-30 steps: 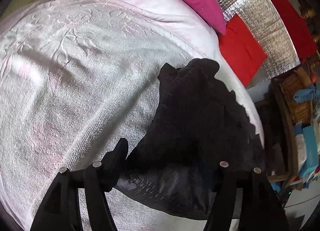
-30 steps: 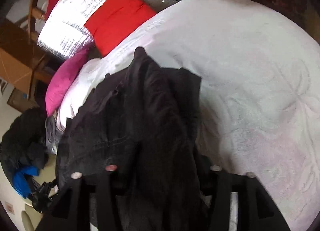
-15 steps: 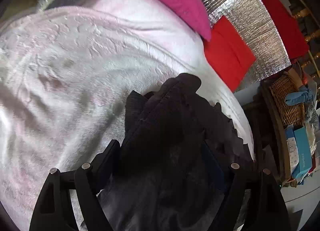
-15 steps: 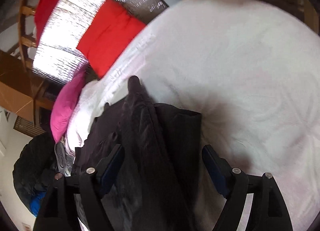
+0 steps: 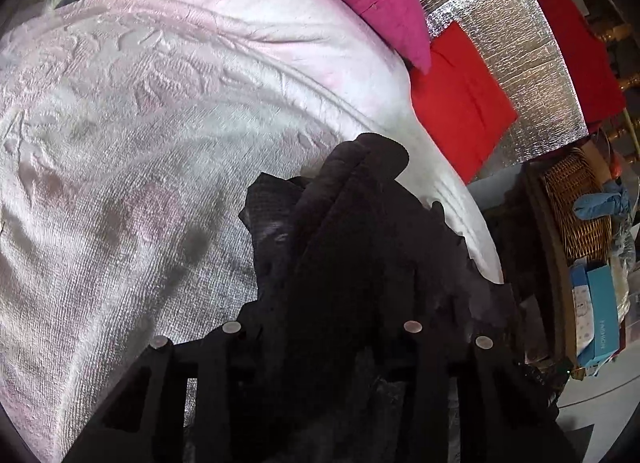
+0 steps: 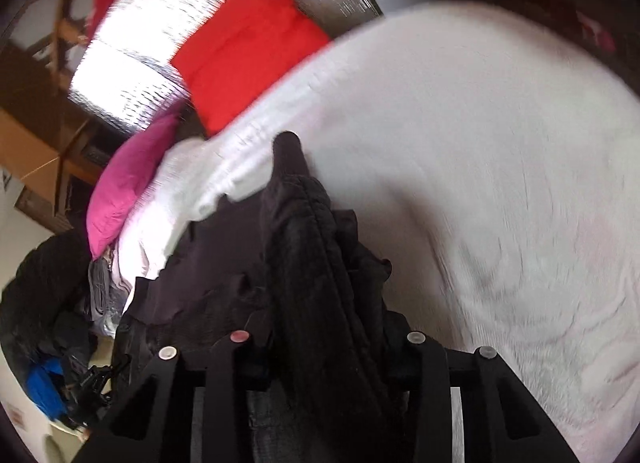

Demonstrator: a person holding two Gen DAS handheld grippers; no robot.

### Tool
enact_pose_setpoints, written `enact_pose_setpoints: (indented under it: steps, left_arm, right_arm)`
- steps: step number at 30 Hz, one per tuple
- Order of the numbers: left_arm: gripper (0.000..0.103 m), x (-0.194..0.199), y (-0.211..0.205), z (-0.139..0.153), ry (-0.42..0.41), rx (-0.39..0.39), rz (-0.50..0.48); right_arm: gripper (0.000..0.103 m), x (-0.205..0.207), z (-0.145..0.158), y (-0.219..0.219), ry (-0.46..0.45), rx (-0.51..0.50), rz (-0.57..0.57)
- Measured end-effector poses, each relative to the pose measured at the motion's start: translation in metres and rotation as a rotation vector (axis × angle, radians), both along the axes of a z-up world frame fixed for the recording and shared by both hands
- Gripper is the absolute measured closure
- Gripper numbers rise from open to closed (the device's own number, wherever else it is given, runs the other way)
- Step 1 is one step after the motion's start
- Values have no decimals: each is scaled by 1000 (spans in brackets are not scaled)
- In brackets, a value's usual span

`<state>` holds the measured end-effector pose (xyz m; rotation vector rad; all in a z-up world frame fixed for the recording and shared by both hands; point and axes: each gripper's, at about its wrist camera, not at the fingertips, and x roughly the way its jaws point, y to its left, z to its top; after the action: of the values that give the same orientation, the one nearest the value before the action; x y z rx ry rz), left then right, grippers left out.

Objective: Fold large clothes

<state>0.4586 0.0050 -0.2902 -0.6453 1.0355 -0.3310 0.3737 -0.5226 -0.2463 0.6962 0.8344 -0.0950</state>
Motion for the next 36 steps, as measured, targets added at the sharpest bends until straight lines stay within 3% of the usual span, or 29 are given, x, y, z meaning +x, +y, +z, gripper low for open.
enact_pose_setpoints:
  steps: [2, 3, 5, 10, 18, 24, 26, 32, 36]
  left_arm:
    - [59, 1, 1, -6, 21, 26, 10]
    - [48, 3, 2, -13, 45, 21, 20]
    - [41, 3, 6, -23, 96, -11, 31]
    - [39, -8, 10, -10, 87, -9, 37]
    - [31, -38, 21, 31, -32, 50, 65]
    - [30, -67, 22, 44, -85, 29, 51]
    - [29, -81, 16, 47, -101, 26, 36]
    - [22, -146, -13, 40, -110, 5, -72]
    - [19, -176, -13, 18, -34, -60, -62]
  right_arm:
    - [63, -1, -7, -2, 14, 0, -20]
    - [63, 0, -17, -5, 47, 16, -27]
    - [60, -1, -36, -12, 81, 73, -41]
    - [47, -15, -26, -18, 64, 103, -63]
    - [44, -63, 10, -25, -26, 79, -101]
    - [41, -99, 27, -11, -83, 121, -80]
    - [33, -112, 32, 0, -113, 151, -59]
    - [25, -155, 36, 50, -170, 232, 13]
    - [22, -173, 20, 77, -131, 308, 11]
